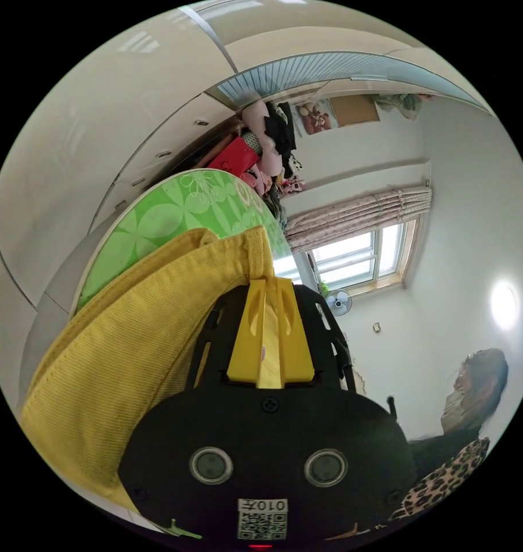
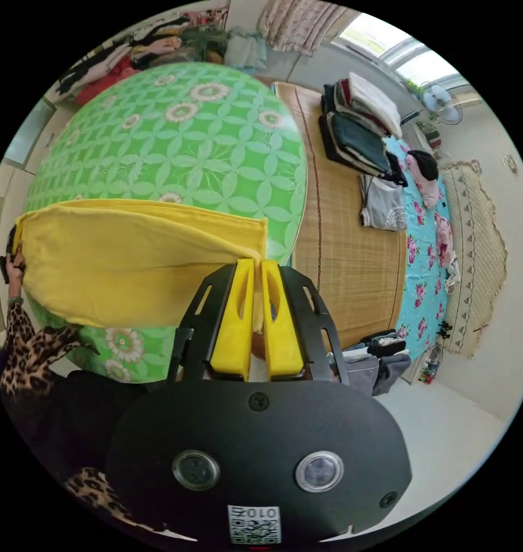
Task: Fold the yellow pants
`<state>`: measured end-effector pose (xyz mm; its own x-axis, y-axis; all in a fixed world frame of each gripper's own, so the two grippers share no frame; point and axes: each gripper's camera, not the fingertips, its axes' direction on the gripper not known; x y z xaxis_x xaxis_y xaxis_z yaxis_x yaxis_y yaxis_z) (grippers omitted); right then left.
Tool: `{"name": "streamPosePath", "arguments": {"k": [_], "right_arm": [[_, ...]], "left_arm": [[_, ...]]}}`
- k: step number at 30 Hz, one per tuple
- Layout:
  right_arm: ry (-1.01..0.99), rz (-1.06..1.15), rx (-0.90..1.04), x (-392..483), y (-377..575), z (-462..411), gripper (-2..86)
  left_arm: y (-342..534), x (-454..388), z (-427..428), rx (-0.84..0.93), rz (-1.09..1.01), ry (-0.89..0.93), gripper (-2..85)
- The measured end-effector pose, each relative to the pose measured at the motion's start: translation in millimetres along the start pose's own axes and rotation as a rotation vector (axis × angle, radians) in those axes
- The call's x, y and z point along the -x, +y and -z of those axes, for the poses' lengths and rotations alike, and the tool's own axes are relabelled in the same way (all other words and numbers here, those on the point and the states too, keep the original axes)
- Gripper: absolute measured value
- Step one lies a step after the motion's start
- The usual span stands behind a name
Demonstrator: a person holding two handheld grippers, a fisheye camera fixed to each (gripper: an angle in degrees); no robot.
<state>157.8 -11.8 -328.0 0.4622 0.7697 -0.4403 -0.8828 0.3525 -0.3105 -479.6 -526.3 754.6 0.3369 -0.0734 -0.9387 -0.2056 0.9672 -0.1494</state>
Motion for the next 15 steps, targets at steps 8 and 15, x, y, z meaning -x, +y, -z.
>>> {"name": "streamPosePath", "arguments": {"k": [8,15], "right_arm": [[0.012,-0.044,0.126,22.1,-68.0,-78.3,2.0],[-0.093,-0.096,0.076,21.4,-84.8,-83.0,2.9]], "left_arm": [[9.3,3.3,8.7,-0.021,-0.032,0.029,2.0],[15.8,2.2,23.8,-0.106,-0.068,0.073,0.7]]}}
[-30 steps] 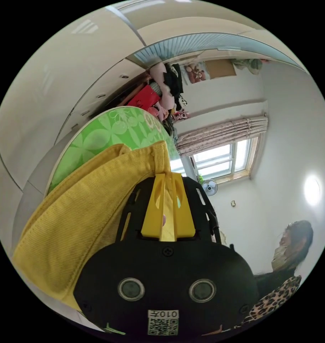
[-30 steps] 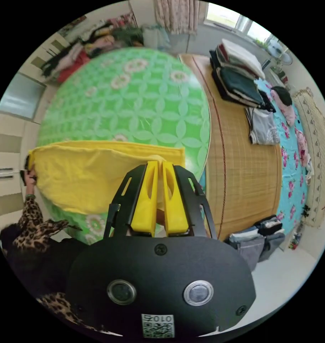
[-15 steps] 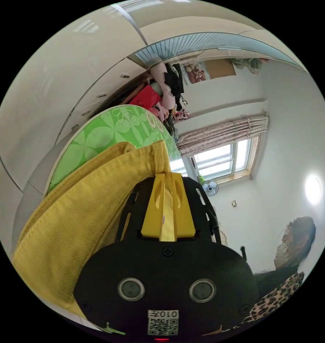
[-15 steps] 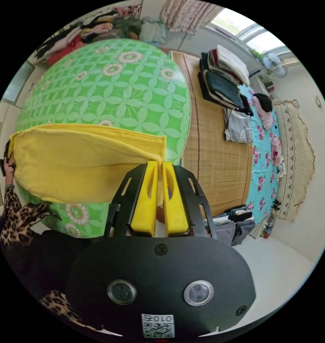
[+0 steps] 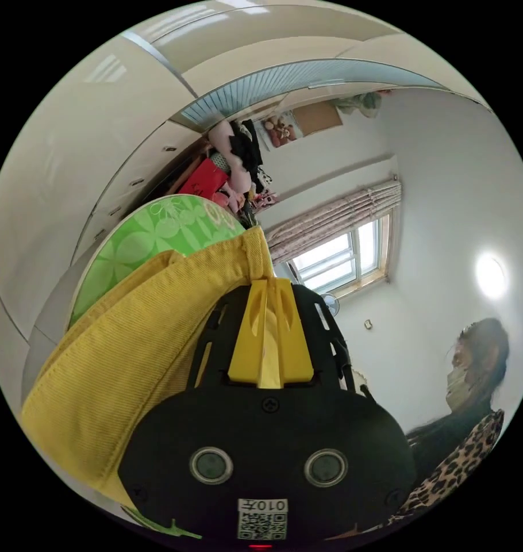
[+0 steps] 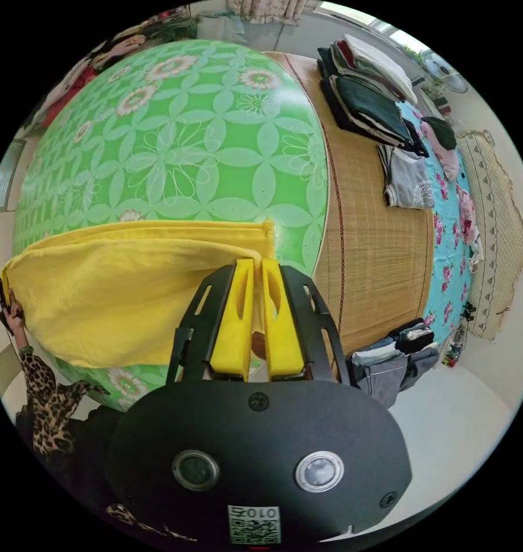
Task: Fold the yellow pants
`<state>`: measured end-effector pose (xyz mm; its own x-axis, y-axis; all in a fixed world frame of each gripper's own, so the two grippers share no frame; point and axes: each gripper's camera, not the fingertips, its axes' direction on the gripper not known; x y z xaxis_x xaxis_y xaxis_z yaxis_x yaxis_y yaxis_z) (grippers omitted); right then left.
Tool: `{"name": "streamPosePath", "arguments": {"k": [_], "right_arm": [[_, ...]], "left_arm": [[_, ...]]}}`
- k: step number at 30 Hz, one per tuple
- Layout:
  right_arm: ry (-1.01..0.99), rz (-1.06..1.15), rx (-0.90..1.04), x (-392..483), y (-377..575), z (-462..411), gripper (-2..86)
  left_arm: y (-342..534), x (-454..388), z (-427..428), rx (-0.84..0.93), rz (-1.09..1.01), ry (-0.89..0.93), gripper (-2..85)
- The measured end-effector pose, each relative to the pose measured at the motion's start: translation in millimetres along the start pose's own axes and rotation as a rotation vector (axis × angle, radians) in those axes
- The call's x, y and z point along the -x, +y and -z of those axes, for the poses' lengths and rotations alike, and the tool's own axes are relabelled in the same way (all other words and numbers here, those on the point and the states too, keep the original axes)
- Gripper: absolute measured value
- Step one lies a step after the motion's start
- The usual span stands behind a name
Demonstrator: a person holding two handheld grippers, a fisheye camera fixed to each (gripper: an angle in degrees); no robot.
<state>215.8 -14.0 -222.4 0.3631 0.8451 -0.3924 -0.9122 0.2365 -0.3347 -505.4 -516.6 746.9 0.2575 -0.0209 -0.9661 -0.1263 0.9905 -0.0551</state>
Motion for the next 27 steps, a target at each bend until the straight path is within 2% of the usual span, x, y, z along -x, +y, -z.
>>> {"name": "streamPosePath", "arguments": {"k": [6,9,11,13,14,17,20,27], "right_arm": [[0.177,-0.017,-0.012,20.9,12.9,-8.7,6.0],[0.211,-0.067,-0.17,26.2,40.4,18.5,7.0],[-0.025,0.13,-0.346,56.0,58.0,44.3,7.1],[-0.254,0.375,-0.372,93.2,55.0,49.4,7.6],[-0.307,0.503,-0.375,122.2,49.2,47.3,8.3],[-0.206,0.748,-0.371,194.2,36.6,33.9,8.5],[-0.153,0.865,-0.351,236.6,27.2,21.6,7.6],[-0.186,0.914,-0.304,246.6,17.4,14.0,6.8]], "left_arm": [[1.3,13.9,-2.2,0.038,0.055,-0.046,0.4],[2.4,15.5,0.1,0.048,0.06,-0.063,0.3],[3.6,15.8,3.4,0.039,0.049,-0.044,0.3],[5.0,15.3,6.4,0.038,0.037,-0.038,0.3],[5.7,16.1,8.8,0.036,0.036,-0.027,0.3],[7.2,17.7,14.6,0.035,0.04,-0.011,0.3],[7.2,19.3,20.2,0.042,0.037,0.006,0.3],[7.3,19.2,33.7,0.054,0.069,0.077,0.2]]}}
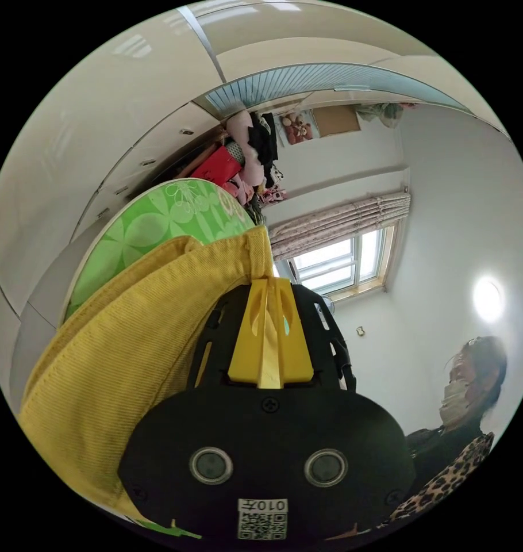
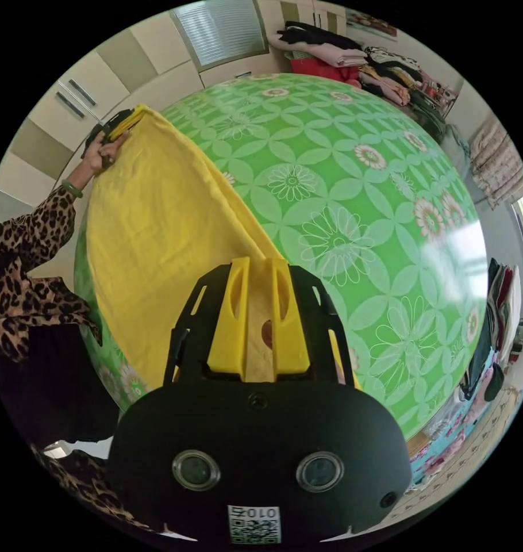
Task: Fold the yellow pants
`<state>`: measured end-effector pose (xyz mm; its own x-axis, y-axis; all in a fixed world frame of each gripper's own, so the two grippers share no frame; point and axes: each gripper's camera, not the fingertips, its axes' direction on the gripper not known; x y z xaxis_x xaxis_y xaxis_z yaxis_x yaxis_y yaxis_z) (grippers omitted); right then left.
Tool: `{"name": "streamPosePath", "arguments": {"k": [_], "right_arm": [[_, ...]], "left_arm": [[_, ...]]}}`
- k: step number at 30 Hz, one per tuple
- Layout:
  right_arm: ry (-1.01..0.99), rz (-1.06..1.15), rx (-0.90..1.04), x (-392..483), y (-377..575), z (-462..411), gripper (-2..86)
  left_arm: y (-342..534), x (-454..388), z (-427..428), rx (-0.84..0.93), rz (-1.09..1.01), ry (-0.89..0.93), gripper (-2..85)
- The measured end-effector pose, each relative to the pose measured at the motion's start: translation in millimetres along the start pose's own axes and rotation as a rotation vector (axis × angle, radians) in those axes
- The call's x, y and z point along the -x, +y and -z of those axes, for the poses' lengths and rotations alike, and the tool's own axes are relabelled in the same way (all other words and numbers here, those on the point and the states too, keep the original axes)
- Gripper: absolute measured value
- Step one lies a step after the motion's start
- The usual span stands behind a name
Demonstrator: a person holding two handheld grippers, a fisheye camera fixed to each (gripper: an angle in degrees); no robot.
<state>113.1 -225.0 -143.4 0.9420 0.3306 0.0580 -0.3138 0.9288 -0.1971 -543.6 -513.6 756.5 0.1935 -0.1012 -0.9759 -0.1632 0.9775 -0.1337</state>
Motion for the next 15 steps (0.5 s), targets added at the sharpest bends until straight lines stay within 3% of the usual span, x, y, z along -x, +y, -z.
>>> {"name": "streamPosePath", "arguments": {"k": [7,10,15], "right_arm": [[-0.092,-0.033,-0.102,-8.3,24.8,25.8,2.0],[-0.182,-0.094,-0.145,-19.7,38.1,26.9,1.9],[-0.127,-0.133,-0.058,-12.5,40.1,5.2,3.5]], "left_arm": [[-6.8,-34.2,16.3,-0.005,-0.105,0.043,0.0],[-7.0,-21.6,16.7,-0.03,-0.038,0.063,0.0],[-2.4,-3.7,8.6,-0.013,0.072,-0.056,0.1]]}}
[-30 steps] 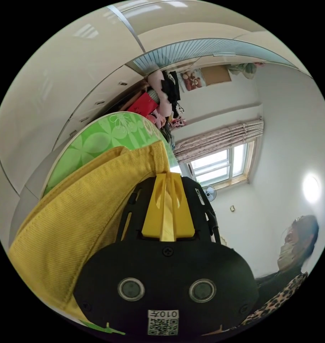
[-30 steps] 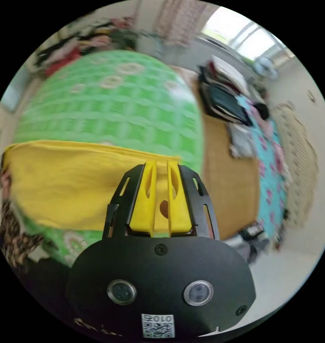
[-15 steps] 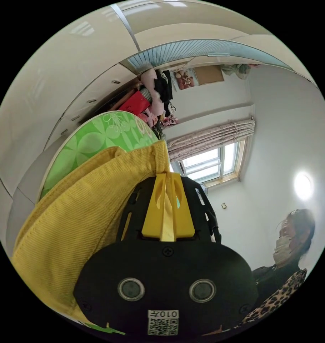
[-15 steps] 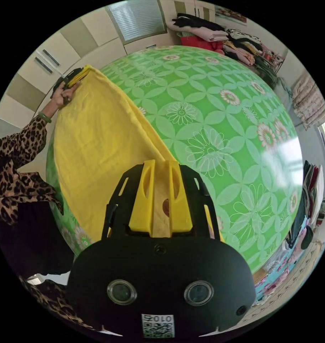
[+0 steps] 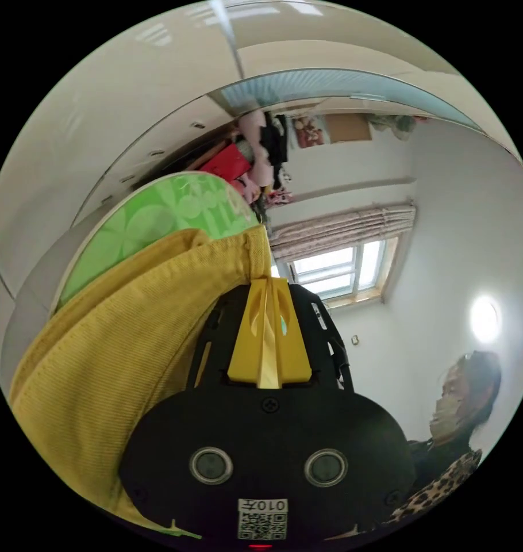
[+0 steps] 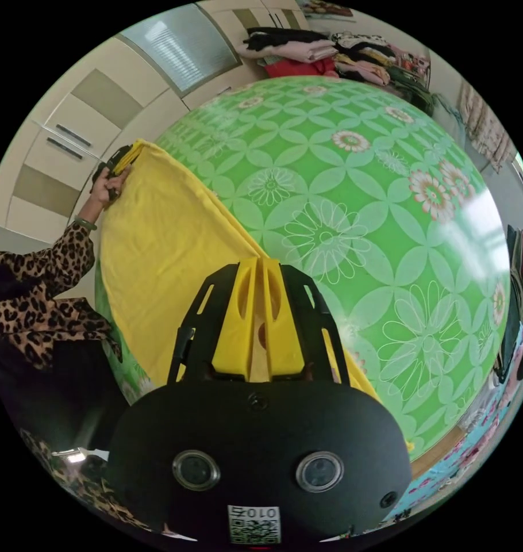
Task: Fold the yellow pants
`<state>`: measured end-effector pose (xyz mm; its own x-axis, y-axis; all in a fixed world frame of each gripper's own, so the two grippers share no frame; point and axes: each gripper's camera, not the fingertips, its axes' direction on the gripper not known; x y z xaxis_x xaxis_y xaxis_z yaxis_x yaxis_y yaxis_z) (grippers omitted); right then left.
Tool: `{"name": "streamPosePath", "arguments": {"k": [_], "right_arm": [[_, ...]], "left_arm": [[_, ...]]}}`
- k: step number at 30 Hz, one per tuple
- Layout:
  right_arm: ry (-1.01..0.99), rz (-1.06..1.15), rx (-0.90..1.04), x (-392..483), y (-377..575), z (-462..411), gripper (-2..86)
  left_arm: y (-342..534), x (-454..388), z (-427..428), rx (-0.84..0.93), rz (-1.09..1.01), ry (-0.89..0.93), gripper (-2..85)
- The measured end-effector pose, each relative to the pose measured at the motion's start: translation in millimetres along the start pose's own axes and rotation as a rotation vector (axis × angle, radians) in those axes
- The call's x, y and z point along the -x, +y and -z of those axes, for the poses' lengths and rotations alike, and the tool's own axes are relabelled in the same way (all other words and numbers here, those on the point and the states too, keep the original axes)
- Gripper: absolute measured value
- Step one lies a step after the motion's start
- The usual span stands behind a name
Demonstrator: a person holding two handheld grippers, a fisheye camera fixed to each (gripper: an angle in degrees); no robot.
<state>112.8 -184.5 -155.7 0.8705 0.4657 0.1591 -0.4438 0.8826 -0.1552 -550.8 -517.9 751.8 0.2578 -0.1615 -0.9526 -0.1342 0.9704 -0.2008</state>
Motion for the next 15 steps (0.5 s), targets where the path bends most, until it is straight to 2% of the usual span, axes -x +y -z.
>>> {"name": "streamPosePath", "arguments": {"k": [3,6,11,13,15], "right_arm": [[-0.03,-0.023,-0.007,-1.0,11.6,3.8,4.2],[-0.071,-0.048,-0.008,-2.4,25.1,8.4,4.4],[-0.143,-0.104,0.001,-4.7,50.0,17.9,4.2],[-0.158,-0.125,-0.01,-2.5,61.9,22.2,4.1],[-0.142,-0.177,-0.072,-0.6,80.1,33.7,3.8]], "left_arm": [[-0.8,-7.6,1.8,0.024,0.028,-0.039,0.1],[-0.4,-13.3,10.7,0.022,0.11,0.132,0.0],[-16.5,-32.2,38.9,-0.057,0.14,0.246,-0.2],[-21.5,-42.6,49.0,-0.062,0.131,0.175,-0.2],[-16.8,-71.1,59.7,-0.051,0.03,0.113,-0.2]]}}
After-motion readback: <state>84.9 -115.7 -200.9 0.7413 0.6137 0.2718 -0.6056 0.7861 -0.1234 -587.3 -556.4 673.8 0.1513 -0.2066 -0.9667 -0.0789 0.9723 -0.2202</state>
